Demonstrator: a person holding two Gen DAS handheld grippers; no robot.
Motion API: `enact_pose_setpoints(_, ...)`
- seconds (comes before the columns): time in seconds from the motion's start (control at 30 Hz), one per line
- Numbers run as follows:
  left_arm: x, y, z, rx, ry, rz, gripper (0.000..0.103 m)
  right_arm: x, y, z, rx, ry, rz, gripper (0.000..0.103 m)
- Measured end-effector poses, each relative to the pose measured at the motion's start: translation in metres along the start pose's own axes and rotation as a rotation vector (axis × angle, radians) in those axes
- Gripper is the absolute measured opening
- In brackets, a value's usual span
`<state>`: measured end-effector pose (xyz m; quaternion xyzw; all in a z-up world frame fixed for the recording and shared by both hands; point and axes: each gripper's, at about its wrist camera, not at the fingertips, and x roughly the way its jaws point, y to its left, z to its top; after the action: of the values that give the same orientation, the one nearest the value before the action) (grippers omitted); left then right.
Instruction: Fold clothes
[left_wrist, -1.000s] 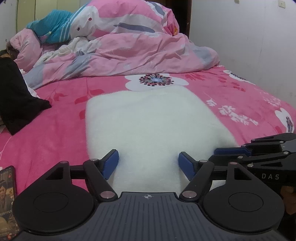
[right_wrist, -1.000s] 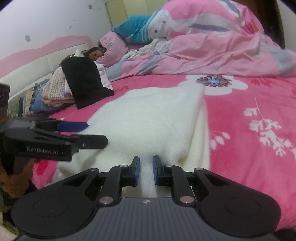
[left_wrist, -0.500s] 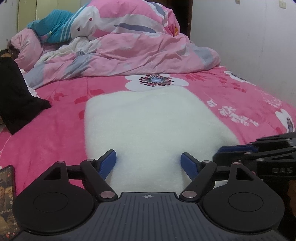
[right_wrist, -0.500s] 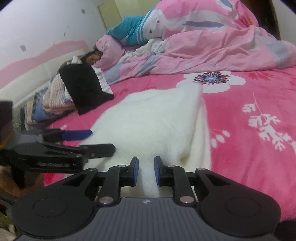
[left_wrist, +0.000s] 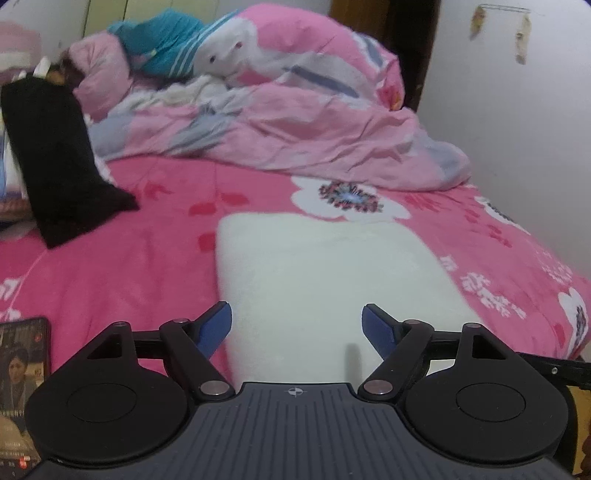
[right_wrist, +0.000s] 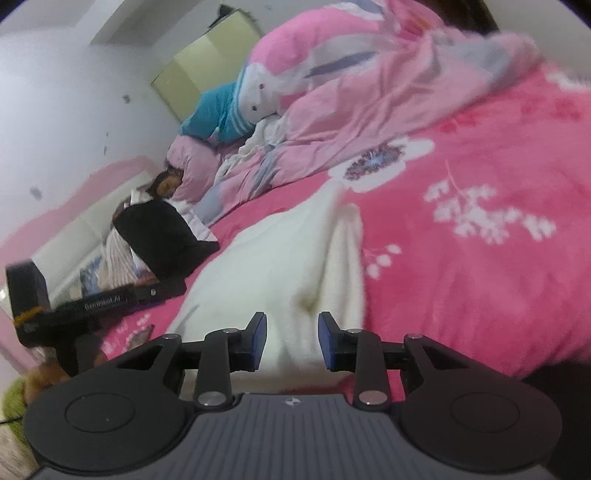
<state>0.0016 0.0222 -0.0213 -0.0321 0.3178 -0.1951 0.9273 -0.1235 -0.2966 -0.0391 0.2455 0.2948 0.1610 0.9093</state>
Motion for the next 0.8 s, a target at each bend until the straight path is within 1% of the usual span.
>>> enact_pose_setpoints(0.1,0.006,0.000,-0.005,0.002,0.036,0.013,0.081,0.004,-0.008,-0.002,0.027,0.015,0.011,0.037)
enact_pose_setpoints(0.13,0.007,-0.001,-0.006,0.004,0.046,0.016,0.081,0.006,-0.011,-0.003,0.036,0.020,0.014,0.038)
enact_pose_setpoints(0.17,0.009,-0.002,-0.007,0.004,0.052,0.016,0.081,0.007,-0.014,-0.003,0.046,0.026,0.018,0.041)
enact_pose_setpoints(0.43,0.012,-0.006,-0.010,0.002,0.071,0.005,0.082,0.010,-0.021,-0.008,0.068,0.034,0.047,0.042)
enact_pose_setpoints(0.53,0.013,-0.007,-0.010,-0.003,0.078,0.008,0.083,0.013,-0.018,-0.008,0.049,0.026,0.040,0.026)
enact_pose_setpoints(0.57,0.013,-0.007,-0.010,-0.005,0.080,0.009,0.083,0.013,-0.018,-0.007,0.050,0.020,0.038,0.023)
enact_pose_setpoints(0.63,0.012,-0.009,-0.009,-0.001,0.083,0.007,0.083,0.011,-0.020,-0.005,0.063,0.003,0.044,0.020)
enact_pose_setpoints(0.8,0.009,-0.015,-0.007,0.016,0.091,-0.003,0.083,0.001,-0.021,0.005,0.080,-0.030,0.066,0.020)
